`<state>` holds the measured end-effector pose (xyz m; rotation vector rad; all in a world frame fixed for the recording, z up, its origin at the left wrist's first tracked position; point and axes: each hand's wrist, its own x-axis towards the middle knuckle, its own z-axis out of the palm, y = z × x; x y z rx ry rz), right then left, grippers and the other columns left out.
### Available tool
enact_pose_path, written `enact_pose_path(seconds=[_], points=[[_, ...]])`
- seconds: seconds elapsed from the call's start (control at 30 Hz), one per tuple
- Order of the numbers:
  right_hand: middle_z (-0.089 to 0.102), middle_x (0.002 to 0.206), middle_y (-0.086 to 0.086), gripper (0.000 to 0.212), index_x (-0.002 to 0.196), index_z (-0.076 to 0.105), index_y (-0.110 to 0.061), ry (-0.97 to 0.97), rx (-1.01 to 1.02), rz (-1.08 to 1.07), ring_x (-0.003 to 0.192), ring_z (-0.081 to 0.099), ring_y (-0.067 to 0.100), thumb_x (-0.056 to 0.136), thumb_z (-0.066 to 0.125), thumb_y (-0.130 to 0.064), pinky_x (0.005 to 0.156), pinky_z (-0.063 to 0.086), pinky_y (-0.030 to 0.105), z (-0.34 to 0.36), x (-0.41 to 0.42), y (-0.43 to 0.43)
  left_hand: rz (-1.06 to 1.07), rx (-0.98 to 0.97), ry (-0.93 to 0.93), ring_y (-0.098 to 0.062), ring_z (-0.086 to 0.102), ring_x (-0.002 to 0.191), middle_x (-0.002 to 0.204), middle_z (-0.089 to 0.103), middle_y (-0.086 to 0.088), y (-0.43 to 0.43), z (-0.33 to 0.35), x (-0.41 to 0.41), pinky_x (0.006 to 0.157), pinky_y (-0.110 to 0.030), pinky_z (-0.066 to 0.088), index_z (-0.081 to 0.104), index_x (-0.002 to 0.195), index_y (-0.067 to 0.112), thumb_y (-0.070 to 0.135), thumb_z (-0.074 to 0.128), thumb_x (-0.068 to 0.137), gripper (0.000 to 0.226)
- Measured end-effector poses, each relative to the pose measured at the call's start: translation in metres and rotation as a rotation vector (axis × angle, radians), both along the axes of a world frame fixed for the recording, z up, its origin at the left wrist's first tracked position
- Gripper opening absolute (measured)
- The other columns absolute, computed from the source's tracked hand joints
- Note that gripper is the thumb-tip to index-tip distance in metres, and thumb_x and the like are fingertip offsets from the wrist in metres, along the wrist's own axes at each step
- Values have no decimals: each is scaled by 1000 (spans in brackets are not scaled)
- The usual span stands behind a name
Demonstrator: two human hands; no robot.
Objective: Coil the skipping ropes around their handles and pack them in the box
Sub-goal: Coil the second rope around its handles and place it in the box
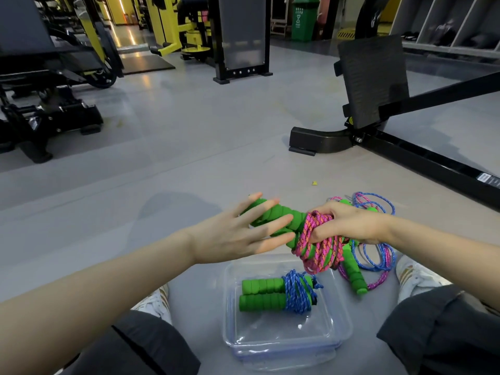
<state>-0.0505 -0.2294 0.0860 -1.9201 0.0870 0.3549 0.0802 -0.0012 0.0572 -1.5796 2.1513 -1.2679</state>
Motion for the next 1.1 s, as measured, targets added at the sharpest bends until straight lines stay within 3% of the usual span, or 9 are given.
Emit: enact_pose_path(seconds=[0.07,0.2,0.37,0.5,0.63,0.8,0.87,0.97,1.1], points=[[73,87,14,36,87,71,-4,67,55,22,79,70,23,56,74,-21,78,56,31,2,2,-3,-21,-31,-7,-42,52,118,137,42,-9,-5,7,0,103,-53,38,38,140,18,13,37,101,39],[74,81,11,22,75,74,-13,148,189,6,73,71,20,54,74,-21,69,58,27,8,2,-5,-62,-58,1,-41,55,108,135,44,-10,-11,16,4,91,-50,46,42,136,20,17,39,102,35],[74,89,13,21,85,73,-9,188,415,-133,79,71,23,69,71,-22,76,57,34,2,-7,3,-53,-41,51,-40,60,97,134,44,-16,-10,9,2,83,-46,47,45,134,17,18,52,96,39],[72,94,19,62,101,66,-1,211,635,-459,83,71,30,70,55,-53,81,53,42,-3,-14,8,-27,-70,63,-36,59,92,132,46,-15,-9,6,-3,81,-43,46,45,133,17,21,43,99,34],[67,109,23,91,116,61,2,199,746,-564,92,68,35,59,64,-68,79,56,49,-2,-20,10,38,-63,64,-33,61,88,127,55,-14,-10,8,-7,74,-37,51,44,132,18,26,41,95,38],[66,115,22,80,95,75,-5,59,945,-519,105,64,37,47,74,-69,90,49,55,9,-19,23,239,-129,250,-26,59,66,107,65,-9,-13,21,-16,52,-30,50,20,146,12,34,62,76,84],[64,119,19,73,96,76,-10,42,969,-564,112,61,35,62,60,-73,93,46,56,6,-18,28,328,-135,312,-24,54,59,102,63,-8,-14,21,-22,44,-26,46,13,148,15,35,72,66,104],[61,124,21,78,111,69,-14,43,1015,-638,117,57,38,73,41,-77,99,43,55,1,-14,37,371,-165,384,-22,48,54,97,60,-9,-16,21,-22,38,-25,42,25,145,20,30,78,57,103],[59,122,22,75,121,51,-14,-32,1163,-757,116,57,37,68,58,-66,102,42,49,7,-6,57,405,-231,413,-23,45,51,92,59,-12,-19,26,-17,36,-24,41,38,139,20,23,80,50,99]])
